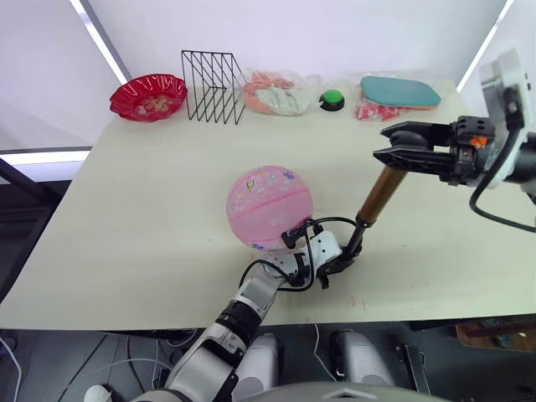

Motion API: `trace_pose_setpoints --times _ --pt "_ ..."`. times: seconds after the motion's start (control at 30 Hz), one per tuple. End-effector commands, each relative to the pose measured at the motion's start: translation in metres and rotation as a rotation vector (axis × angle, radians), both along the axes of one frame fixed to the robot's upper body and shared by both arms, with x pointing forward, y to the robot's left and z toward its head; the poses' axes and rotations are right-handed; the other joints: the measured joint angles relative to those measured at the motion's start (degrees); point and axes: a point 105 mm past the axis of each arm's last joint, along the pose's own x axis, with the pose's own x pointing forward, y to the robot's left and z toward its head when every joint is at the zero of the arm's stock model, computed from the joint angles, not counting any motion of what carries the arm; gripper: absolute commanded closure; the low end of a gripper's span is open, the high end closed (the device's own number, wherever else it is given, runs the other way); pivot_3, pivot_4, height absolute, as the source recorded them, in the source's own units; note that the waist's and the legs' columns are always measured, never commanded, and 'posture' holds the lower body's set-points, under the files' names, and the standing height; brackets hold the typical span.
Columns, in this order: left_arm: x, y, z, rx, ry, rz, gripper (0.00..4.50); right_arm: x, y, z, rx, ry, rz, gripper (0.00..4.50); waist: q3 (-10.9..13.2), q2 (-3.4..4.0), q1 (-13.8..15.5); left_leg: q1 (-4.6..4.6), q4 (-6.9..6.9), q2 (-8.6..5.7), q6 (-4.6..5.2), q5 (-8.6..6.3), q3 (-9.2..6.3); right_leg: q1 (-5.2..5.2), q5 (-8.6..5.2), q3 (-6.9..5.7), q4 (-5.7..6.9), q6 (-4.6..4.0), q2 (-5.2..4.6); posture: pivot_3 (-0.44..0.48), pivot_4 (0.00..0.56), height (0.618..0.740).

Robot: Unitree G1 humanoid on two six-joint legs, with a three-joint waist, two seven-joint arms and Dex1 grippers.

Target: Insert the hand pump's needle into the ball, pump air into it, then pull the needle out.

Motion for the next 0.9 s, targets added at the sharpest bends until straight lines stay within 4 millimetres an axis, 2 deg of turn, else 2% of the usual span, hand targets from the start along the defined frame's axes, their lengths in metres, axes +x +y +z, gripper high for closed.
trace_pose_setpoints --times 0.03,0.17,0.27,0.4,0.5,0.53,0.63,0.7,0.77,0.9 --pt "-0.015 0.028 -0.052 0.133 0.172 0.071 3.55 -0.012 0.005 0.008 0.02 -0.058 0.052 2.82 -0.01 0.01 0.04 0.0 0.0 0.0 0.0 0.0 -0.01 0.0 0.0 0.0 0.0 0.0 0.0 0.0 0.15 0.74" --pt "-0.016 0.028 -0.052 0.132 0.172 0.075 3.55 -0.005 0.011 -0.028 -0.017 -0.008 0.039 2.82 -0.14 -0.13 0.0 0.07 0.01 -0.02 0.0 0.0 0.02 0.06 0.0 0.01 0.0 0.0 0.0 0.0 0.15 0.74" --pt "-0.016 0.029 -0.052 0.133 0.171 0.078 3.55 0.001 0.009 -0.075 -0.138 0.04 0.016 2.82 -0.41 -0.3 -0.15 0.27 0.0 0.02 0.0 0.0 0.02 0.24 -0.13 0.0 0.01 0.22 0.05 0.0 0.15 0.74" --pt "-0.018 0.03 -0.053 0.135 0.175 0.084 3.55 0.013 0.012 -0.139 -0.143 0.138 -0.005 2.82 -1.0 -0.68 -0.5 0.49 0.0 0.12 0.0 0.0 0.05 0.44 -0.15 -0.01 0.03 0.29 0.14 0.0 0.15 0.74" --pt "-0.018 0.029 -0.052 0.134 0.174 0.087 3.55 0.016 0.015 -0.193 -0.166 0.218 -0.019 2.82 -1.1 -0.81 -0.6 1.07 -0.13 0.33 -0.01 -0.01 0.08 0.91 -0.16 -0.01 0.02 0.29 0.32 0.0 0.15 0.74" --pt "-0.017 0.028 -0.052 0.132 0.174 0.09 3.55 0.016 0.017 -0.208 -0.165 0.246 -0.024 2.82 -1.18 -0.79 -0.69 1.32 -0.3 0.44 -0.01 -0.03 0.08 1.36 -0.21 -0.02 -0.01 0.28 0.39 0.0 0.15 0.74" --pt "-0.017 0.028 -0.051 0.131 0.172 0.093 3.55 0.01 0.021 -0.243 -0.229 0.278 0.0 2.82 -1.64 -0.61 -1.09 1.36 -0.36 0.56 -0.01 -0.04 -0.01 1.38 -0.25 -0.05 -0.01 0.24 0.55 0.0 0.15 0.74" --pt "-0.017 0.027 -0.05 0.131 0.169 0.094 3.55 0.008 0.022 -0.251 -0.235 0.28 0.003 2.82 -1.9 -0.56 -1.34 1.38 -0.35 0.62 -0.01 -0.04 -0.07 1.39 -0.24 -0.06 0.0 0.25 0.65 0.0 0.15 0.74" --pt "-0.016 0.028 -0.049 0.131 0.168 0.098 3.55 0.011 0.023 -0.238 -0.207 0.246 0.004 2.82 -2.13 -0.46 -1.47 1.5 -0.36 0.68 -0.01 -0.04 -0.08 1.5 -0.24 -0.05 0.0 0.24 0.72 0.0 0.15 0.74" --pt "-0.017 0.03 -0.051 0.131 0.176 0.108 3.55 0.021 0.015 -0.189 -0.158 0.129 -0.008 2.82 -2.04 -0.22 -1.41 1.56 -0.36 0.94 -0.02 -0.04 -0.11 1.51 -0.35 -0.09 0.02 0.04 0.94 0.0 0.15 0.74"
